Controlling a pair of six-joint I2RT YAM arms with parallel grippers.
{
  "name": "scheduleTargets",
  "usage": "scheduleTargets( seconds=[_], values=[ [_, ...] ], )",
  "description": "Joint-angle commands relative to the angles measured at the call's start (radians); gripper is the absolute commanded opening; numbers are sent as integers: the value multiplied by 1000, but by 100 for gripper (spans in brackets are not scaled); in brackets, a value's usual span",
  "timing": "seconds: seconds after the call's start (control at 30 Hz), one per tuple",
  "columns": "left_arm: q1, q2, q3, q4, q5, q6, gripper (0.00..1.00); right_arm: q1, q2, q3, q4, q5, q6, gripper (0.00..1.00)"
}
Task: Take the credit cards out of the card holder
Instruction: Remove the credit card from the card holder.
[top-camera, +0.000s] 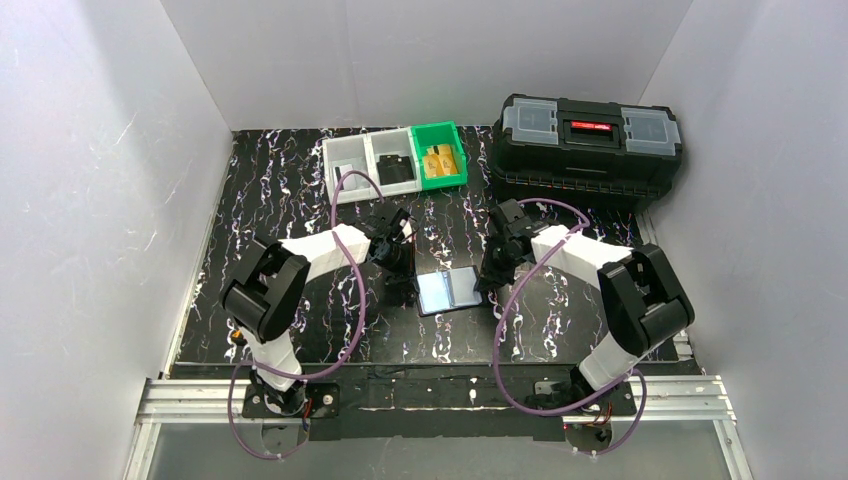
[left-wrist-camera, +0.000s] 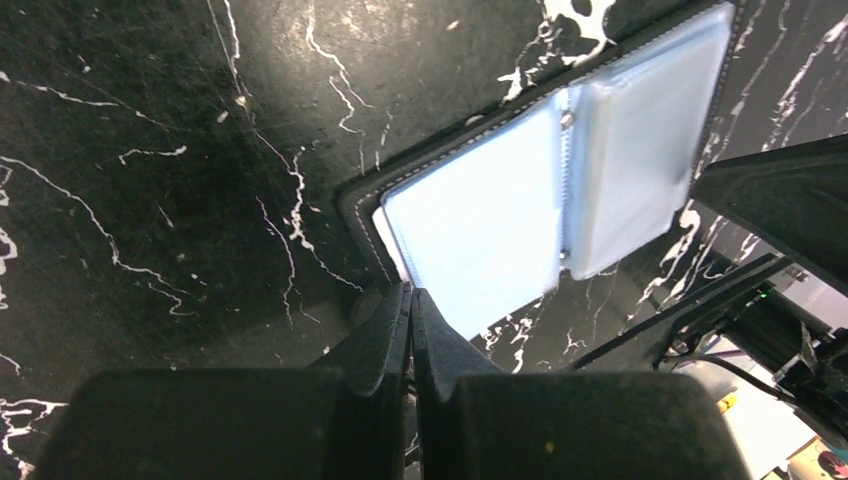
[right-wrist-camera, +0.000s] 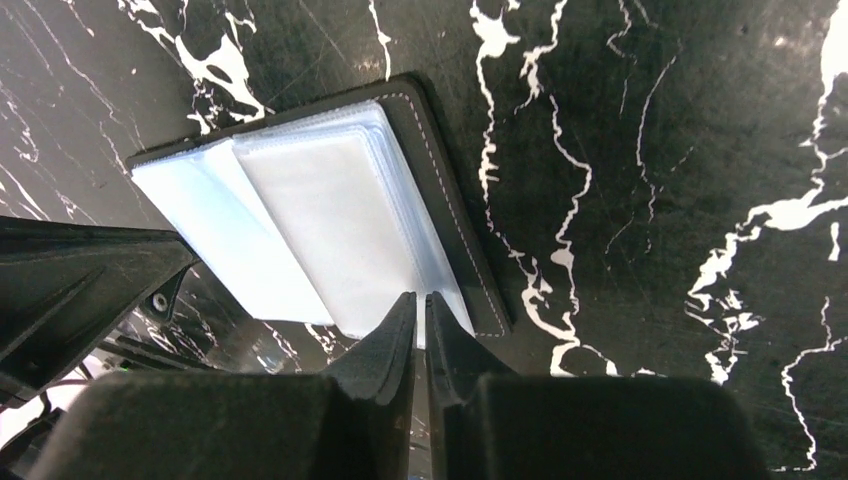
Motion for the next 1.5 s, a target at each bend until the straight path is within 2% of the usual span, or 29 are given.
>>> scheduleTargets(
  seconds=[0.0, 0.87, 1.0, 1.23, 1.37, 1.47],
  values=[
    [-2, 22, 19, -30, -33, 25, 0, 8, 30, 46, 24, 28, -2, 13],
    [-2, 72, 58, -64, 3, 59, 0, 143, 151, 150, -4, 32, 14, 13],
    [-2, 69, 57, -64, 6, 61, 0, 146, 151, 161, 0, 22, 10, 19],
    [-1, 59, 61, -65, 10, 65, 0, 162, 156, 178, 20, -1, 6, 38],
    [-2, 56, 61, -66, 14, 65, 0, 166, 171, 182, 29, -15, 9, 40],
    [-2, 40, 67, -87, 6, 78, 0, 166, 164, 179, 24, -11, 19, 36]
  ],
)
